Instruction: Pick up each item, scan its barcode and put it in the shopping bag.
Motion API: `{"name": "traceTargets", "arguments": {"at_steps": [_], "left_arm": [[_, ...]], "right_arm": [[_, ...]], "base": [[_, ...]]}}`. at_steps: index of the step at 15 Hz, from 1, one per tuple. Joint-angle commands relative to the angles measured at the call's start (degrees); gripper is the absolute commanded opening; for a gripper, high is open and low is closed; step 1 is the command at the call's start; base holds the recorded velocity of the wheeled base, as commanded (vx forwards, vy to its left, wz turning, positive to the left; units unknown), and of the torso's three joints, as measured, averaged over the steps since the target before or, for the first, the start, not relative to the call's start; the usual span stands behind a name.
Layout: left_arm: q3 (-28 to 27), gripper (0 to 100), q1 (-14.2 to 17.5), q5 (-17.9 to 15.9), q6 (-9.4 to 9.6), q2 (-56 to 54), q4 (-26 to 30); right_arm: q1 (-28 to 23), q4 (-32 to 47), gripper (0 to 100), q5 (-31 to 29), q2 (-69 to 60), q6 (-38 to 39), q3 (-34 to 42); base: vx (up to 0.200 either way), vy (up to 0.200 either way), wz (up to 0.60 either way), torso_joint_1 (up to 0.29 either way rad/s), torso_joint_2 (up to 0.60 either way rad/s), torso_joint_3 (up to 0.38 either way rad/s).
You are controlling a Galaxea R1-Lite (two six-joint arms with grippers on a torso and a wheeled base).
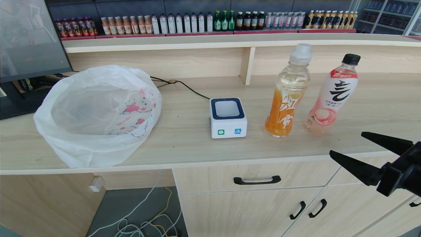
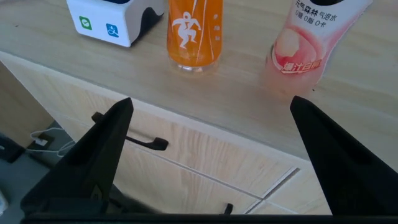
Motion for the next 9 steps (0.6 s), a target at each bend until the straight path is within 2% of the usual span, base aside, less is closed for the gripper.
{"name": "traceTargets", "arguments": {"at_steps": [1, 5, 7, 9], "left_arm": [[0.0, 100, -0.02, 0.0, -0.02, -0.01, -0.01], [0.0, 100, 0.06, 0.0, -0.02, -0.01, -0.01], [0.0, 100, 0.06, 0.0, -0.02, -0.01, -0.01], [0.0, 100, 0.06, 0.0, -0.02, -0.01, -0.01]], "right_arm": [[0.55, -1.63, 100, -0.27, 6.17, -0.02, -3.6], [4.06, -3.3, 100, -0.98, 13.38, 0.25, -9.75], [4.24, -3.47, 100, -1.06, 16.28, 0.25, -13.36], [4.33, -5.23, 100, -1.15, 17.6, 0.16, -13.27]], "base": [[0.0, 0.0, 0.0, 0.0, 0.0, 0.0], [0.0, 0.0, 0.0, 0.0, 0.0, 0.0], [0.0, 0.0, 0.0, 0.0, 0.0, 0.0], [0.0, 0.0, 0.0, 0.0, 0.0, 0.0]]}}
